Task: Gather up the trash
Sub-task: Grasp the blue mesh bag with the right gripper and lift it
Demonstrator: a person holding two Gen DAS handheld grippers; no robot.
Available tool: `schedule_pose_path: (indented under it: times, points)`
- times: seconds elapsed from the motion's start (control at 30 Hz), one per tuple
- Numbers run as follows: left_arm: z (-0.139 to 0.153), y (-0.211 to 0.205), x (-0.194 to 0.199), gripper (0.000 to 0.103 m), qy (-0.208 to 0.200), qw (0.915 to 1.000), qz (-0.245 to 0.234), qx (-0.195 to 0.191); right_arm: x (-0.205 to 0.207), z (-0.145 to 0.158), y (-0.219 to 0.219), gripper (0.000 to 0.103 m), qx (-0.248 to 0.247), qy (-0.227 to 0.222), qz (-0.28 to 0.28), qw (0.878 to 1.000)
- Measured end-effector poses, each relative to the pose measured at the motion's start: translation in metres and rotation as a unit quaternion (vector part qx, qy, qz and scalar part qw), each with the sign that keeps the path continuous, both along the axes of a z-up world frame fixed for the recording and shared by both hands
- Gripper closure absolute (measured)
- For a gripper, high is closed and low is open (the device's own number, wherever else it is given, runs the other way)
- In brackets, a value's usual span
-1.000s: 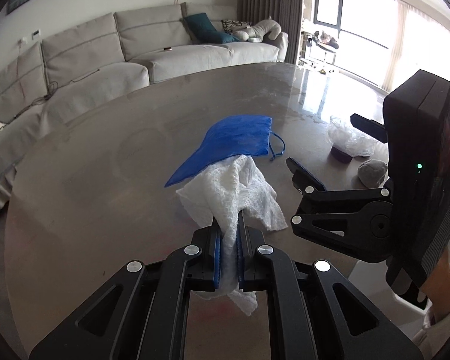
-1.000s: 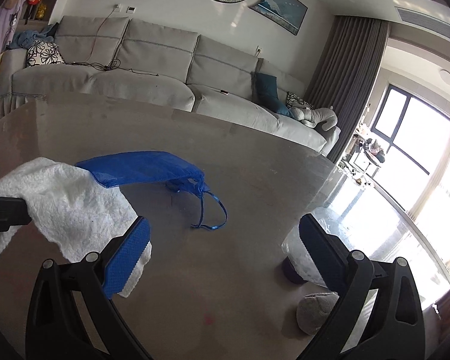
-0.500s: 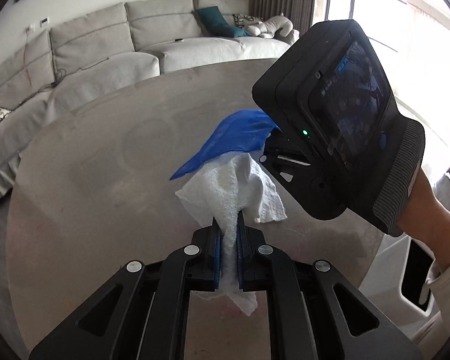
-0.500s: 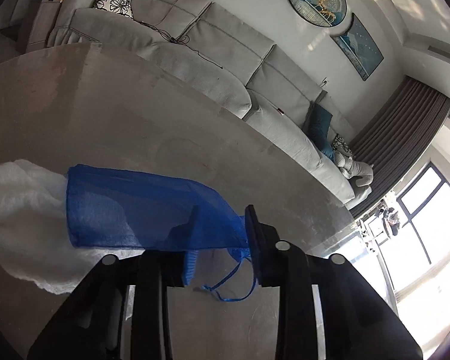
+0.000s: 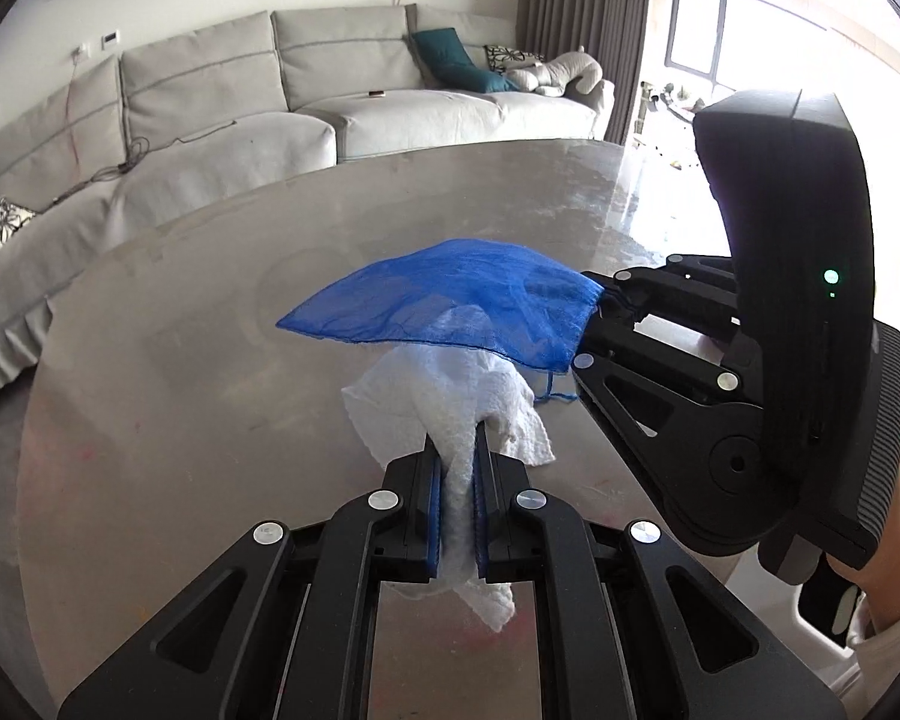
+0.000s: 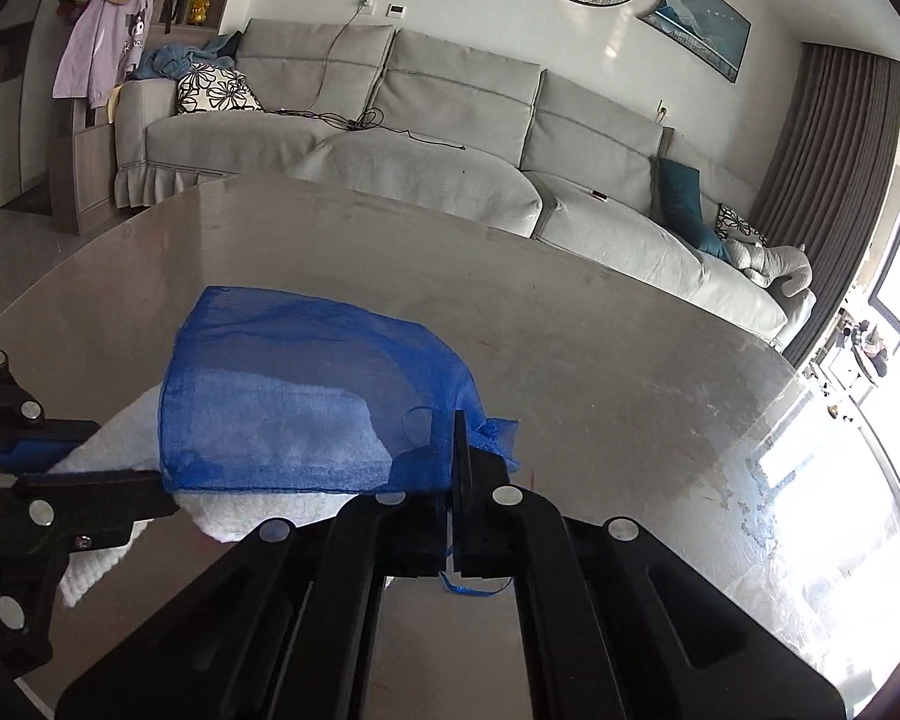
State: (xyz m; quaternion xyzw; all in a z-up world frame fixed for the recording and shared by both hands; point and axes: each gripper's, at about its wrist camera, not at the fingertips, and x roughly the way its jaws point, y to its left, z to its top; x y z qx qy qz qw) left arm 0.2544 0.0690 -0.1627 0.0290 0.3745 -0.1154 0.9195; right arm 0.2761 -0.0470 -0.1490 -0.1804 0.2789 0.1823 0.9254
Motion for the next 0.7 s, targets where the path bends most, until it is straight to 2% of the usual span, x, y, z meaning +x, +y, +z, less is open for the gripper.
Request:
schedule_pose_path:
  times: [0.33, 0.7]
  points:
    - [0.009, -0.005, -0.004, 0.095, -0.029, 0.9995, 0.013, 0.006, -0.04, 0.039, -0.023, 0.102, 0.036, -0.01, -0.031, 0.999]
    - [0.024, -0.028, -0.012, 0.095, -0.065, 0.9978, -0.009, 0.006, -0.092, 0.06, -0.058, 0.102, 0.061, -0.022, -0.073, 0.995]
